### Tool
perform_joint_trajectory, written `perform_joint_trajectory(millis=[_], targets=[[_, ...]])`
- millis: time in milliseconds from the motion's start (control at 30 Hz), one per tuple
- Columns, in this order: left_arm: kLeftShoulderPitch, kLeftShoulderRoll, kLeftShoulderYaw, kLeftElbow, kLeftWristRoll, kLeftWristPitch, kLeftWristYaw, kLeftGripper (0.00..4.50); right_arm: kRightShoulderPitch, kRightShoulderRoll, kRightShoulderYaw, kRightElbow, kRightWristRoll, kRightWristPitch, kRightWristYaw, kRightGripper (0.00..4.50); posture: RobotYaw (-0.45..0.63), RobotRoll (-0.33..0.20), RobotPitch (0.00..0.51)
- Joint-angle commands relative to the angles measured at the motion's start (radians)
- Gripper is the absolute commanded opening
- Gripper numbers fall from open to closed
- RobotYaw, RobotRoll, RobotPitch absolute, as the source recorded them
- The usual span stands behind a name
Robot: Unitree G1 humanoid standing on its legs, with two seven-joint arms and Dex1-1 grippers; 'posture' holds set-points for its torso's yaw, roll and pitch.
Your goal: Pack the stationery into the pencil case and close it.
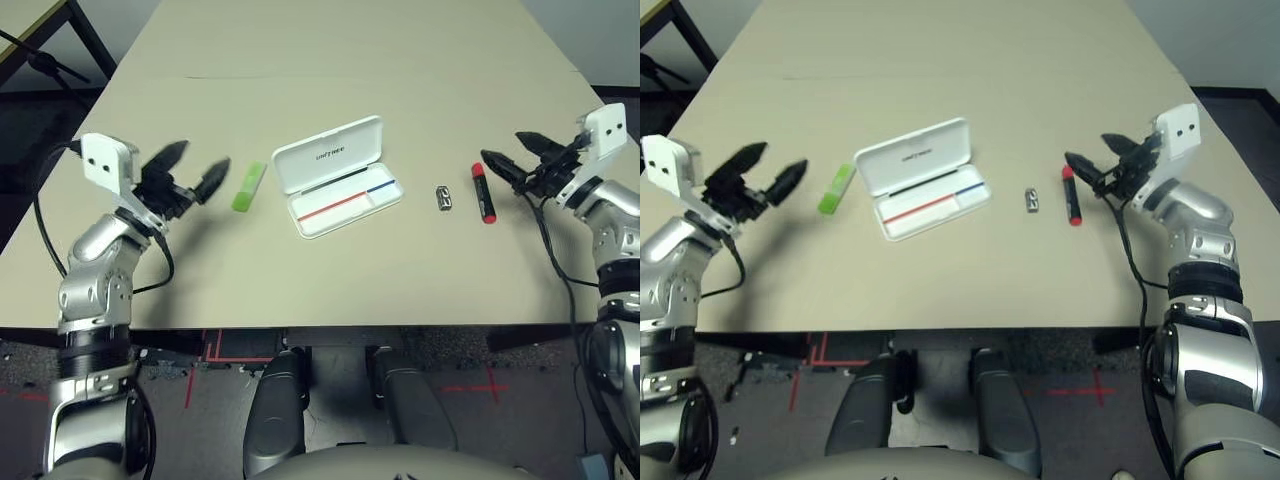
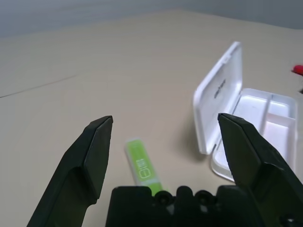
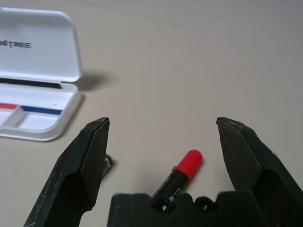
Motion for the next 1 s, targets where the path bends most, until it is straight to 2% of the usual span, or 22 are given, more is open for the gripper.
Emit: perform_joint_trajectory(millis=[33,200,267,333,467,633,800,1000], targets=[[0.031,0.025,-0.009,-0.042,-0.02,0.041,-0.028,4.47,0.022,-0.013,0.034,-0.044,0.006,0.034,0.06,4.5,-0.04,0.0,0.192],[0.075,0.082,0.002,-0.112,-0.054,0.096,-0.09,4.47,0.029,-0.016,0.056,-0.063,0.004,0.062,0.102,4.5,0.02,0.0,0.185],[0.106,0.131,-0.003,-0.167,-0.079,0.146,-0.136,4.47,0.015,-0.014,0.067,-0.04,-0.003,0.058,0.108,4.5,0.03,0.0,0.185],[0.128,0.168,-0.019,-0.223,-0.103,0.192,-0.167,4.47,0.002,-0.015,0.079,-0.025,-0.007,0.059,0.124,4.5,0.05,0.0,0.185],[0.123,0.192,-0.077,-0.286,-0.11,0.243,-0.184,4.47,-0.011,-0.024,0.1,-0.011,-0.016,0.068,0.166,4.5,0.07,0.0,0.186],[0.041,0.177,-0.191,-0.276,-0.06,0.264,-0.178,4.47,-0.026,-0.031,0.116,0.005,-0.022,0.073,0.194,4.5,0.08,0.0,0.187],[-0.063,0.142,-0.337,-0.207,0.039,0.254,-0.176,4.47,-0.029,-0.029,0.126,0.005,-0.029,0.076,0.208,4.5,0.07,0.0,0.188],[-0.161,0.095,-0.445,-0.127,0.115,0.247,-0.193,4.47,-0.009,-0.035,0.14,-0.022,-0.029,0.083,0.222,4.5,0.05,0.0,0.19]])
